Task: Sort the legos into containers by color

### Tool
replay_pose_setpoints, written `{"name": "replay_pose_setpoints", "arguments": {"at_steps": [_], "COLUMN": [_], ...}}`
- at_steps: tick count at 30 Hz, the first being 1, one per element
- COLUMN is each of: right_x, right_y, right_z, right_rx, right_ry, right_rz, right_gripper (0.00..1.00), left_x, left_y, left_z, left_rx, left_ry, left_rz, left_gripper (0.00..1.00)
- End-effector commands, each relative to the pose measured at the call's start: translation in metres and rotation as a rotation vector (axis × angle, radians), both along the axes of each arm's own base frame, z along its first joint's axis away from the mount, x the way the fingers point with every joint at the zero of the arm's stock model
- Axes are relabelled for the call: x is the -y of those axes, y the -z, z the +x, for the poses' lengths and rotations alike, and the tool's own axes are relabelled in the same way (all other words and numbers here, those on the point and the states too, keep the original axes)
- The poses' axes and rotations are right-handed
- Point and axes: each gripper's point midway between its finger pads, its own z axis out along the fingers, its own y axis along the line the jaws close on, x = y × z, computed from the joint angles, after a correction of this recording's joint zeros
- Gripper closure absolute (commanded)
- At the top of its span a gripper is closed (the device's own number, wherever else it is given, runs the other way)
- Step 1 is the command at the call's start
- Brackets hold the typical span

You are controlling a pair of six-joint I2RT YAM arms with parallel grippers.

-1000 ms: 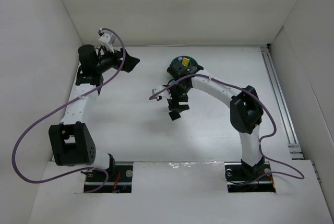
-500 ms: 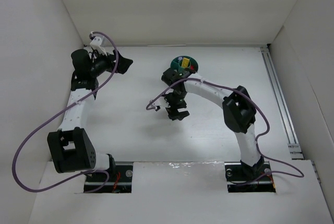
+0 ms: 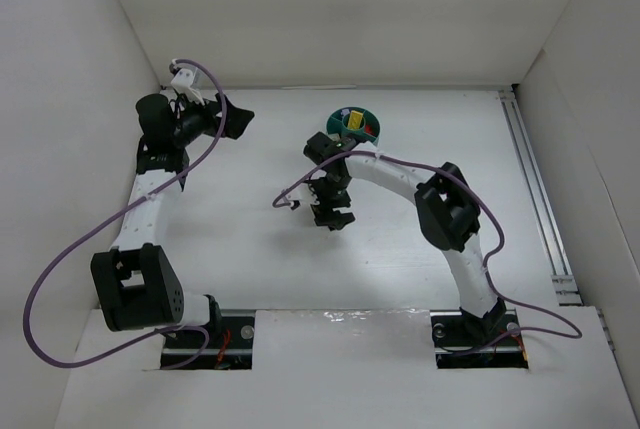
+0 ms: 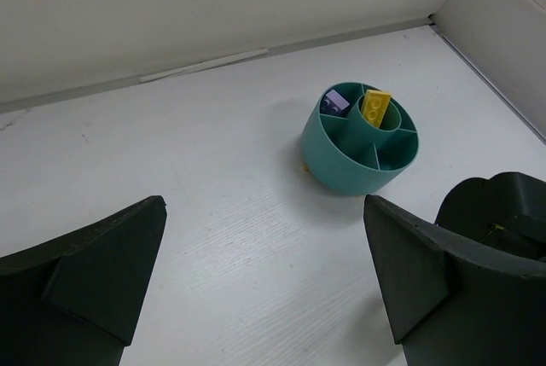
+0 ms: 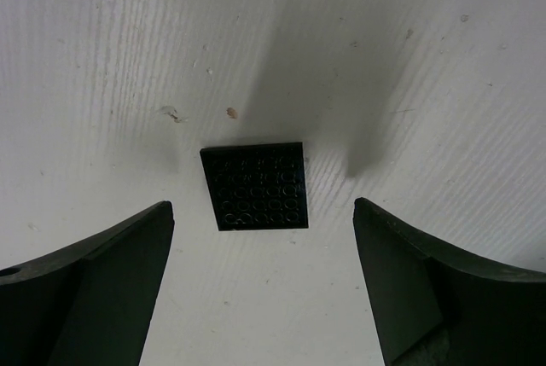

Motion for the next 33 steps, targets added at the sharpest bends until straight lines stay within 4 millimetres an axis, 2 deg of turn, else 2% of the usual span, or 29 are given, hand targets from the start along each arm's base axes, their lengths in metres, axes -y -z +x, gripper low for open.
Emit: {"name": "replay_pose_setpoints", "arguments": {"at_steps": [1, 8, 12, 13, 19, 20, 26, 33], "right_x": [-0.008, -0.007, -0.006, -0.010, -0.002, -0.005, 0.006, 0.007], "right_y": [0.003, 0.015, 0.020, 0.020, 0.033, 0.032, 0.043, 0.053], "right_z": [0.006, 0.002, 0.006, 0.010, 0.006, 0.002, -0.012, -0.016], "right_rx": [0.033, 0.034, 0.063, 0.076, 0.071, 0.077, 0.067, 0.069], "right_ry": [0.010, 0.011, 0.023, 0.024, 0.046, 0.046, 0.070, 0.125], "right_rz": [0.024, 0.011, 0.013, 0.027, -0.002, 0.007, -0.010, -0.019], "right_gripper": [0.09, 0.08, 0.08, 0.08, 0.22, 0.23, 0.23, 0.25], "left_x": [-0.002, -0.002, -0.002, -0.002, -0.002, -0.002, -0.002, -0.002], "left_y": [-0.014, -0.010, -0.006, -0.012, -0.008, -0.008, -0.006, -0.004], "left_z": [0.003, 0.007, 0.009, 0.010, 0.012, 0.012, 0.012, 0.011], "left_rx": [0.056, 0.051, 0.042, 0.060, 0.051, 0.051, 0.051, 0.053], "left_ry": [-0.006, -0.006, -0.006, -0.006, -0.006, -0.006, -0.006, -0.006], "left_rz": [-0.007, -0.015, -0.016, -0.014, -0.015, -0.015, -0.015, -0.014], "left_gripper": [0.00, 0.00, 0.00, 0.00, 0.00, 0.00, 0.00, 0.00]}}
